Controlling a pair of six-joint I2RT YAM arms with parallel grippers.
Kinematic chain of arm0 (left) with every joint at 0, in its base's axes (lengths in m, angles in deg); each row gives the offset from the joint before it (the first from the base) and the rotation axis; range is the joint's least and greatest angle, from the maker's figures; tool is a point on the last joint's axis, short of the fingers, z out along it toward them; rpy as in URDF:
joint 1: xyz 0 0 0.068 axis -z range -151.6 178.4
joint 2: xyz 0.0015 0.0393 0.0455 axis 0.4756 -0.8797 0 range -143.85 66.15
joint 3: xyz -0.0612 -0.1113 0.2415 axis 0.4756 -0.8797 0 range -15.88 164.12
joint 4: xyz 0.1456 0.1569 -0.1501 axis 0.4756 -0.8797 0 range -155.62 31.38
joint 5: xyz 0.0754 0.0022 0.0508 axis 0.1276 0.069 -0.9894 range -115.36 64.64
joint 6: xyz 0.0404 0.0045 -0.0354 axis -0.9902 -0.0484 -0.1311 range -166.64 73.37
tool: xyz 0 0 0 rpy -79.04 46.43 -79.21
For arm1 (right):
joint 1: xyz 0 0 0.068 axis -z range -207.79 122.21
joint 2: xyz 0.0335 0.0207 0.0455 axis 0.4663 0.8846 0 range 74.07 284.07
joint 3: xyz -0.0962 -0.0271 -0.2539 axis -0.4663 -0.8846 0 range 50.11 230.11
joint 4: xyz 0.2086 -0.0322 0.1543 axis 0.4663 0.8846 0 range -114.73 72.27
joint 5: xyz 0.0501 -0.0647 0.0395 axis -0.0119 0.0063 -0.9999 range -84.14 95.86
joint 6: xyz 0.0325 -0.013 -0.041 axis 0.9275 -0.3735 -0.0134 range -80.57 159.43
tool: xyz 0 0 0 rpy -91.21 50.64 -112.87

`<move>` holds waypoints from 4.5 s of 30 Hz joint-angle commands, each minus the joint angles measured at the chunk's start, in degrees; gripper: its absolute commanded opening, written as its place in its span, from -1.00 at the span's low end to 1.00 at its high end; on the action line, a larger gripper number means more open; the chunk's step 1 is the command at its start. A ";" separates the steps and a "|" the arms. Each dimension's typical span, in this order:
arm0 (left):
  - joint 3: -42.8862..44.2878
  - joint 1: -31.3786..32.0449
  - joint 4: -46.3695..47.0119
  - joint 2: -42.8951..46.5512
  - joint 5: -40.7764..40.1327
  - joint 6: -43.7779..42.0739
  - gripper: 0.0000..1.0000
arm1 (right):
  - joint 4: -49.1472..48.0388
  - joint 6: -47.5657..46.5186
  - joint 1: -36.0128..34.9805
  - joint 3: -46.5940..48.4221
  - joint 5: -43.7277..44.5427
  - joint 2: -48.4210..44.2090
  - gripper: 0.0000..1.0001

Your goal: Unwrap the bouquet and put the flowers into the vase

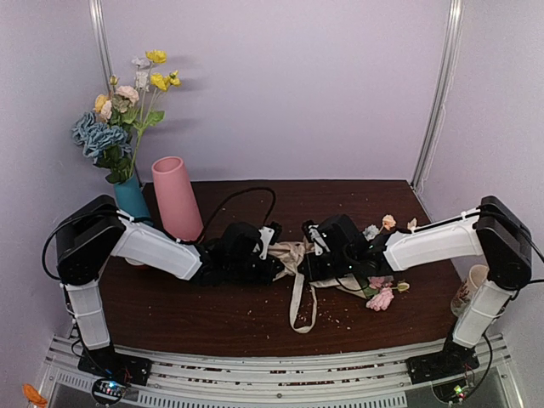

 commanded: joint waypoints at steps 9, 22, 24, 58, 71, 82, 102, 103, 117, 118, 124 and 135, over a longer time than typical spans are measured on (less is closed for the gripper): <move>1.70 -0.30 -0.15 1.62 -5.90 -0.18 -1.00 | 8.33 -7.77 0.37 -0.69 -5.21 -12.28 -1.00; 2.51 -0.36 -0.22 0.73 -5.46 -0.53 -1.00 | 8.75 -16.23 0.32 1.29 -10.23 -32.80 -1.00; 2.42 -0.36 -0.22 0.73 -5.38 -0.40 -1.00 | 7.31 -16.66 0.36 1.34 -12.05 -35.96 -1.00; 2.84 -0.36 -0.05 1.08 -3.86 -0.52 -1.00 | 2.83 -15.03 0.32 -4.89 -16.93 -34.90 -1.00; 2.23 -0.36 -0.05 1.46 -3.30 -0.49 -1.00 | 13.29 -11.12 0.16 -4.70 -8.55 -17.82 0.17; 1.69 -0.35 -0.13 1.78 -3.45 -0.36 -1.00 | 15.33 -1.36 0.28 -9.55 1.21 -12.71 0.40; -1.68 -0.36 1.06 1.84 -2.07 1.37 -1.00 | 9.21 -3.78 9.81 -2.90 6.60 3.51 0.33; -1.72 -0.36 1.23 1.73 -1.91 1.53 -1.00 | 8.92 -4.03 10.26 -1.90 6.67 4.34 0.33; 1.52 -0.21 -5.01 8.20 -2.33 -2.31 0.25 | 14.95 -8.47 14.55 2.71 6.15 0.90 0.33; 1.98 -0.18 -6.78 9.74 -3.66 -3.39 0.38 | 15.71 -8.41 14.56 2.02 5.38 -0.56 0.35; 7.22 -0.71 -18.87 15.61 -16.31 -12.02 0.86 | 19.57 -8.38 14.53 -1.63 2.18 -9.73 0.42; 11.55 -6.14 -22.97 8.86 -6.23 -20.40 0.74 | 21.76 -9.37 14.54 -2.31 2.00 -21.16 0.47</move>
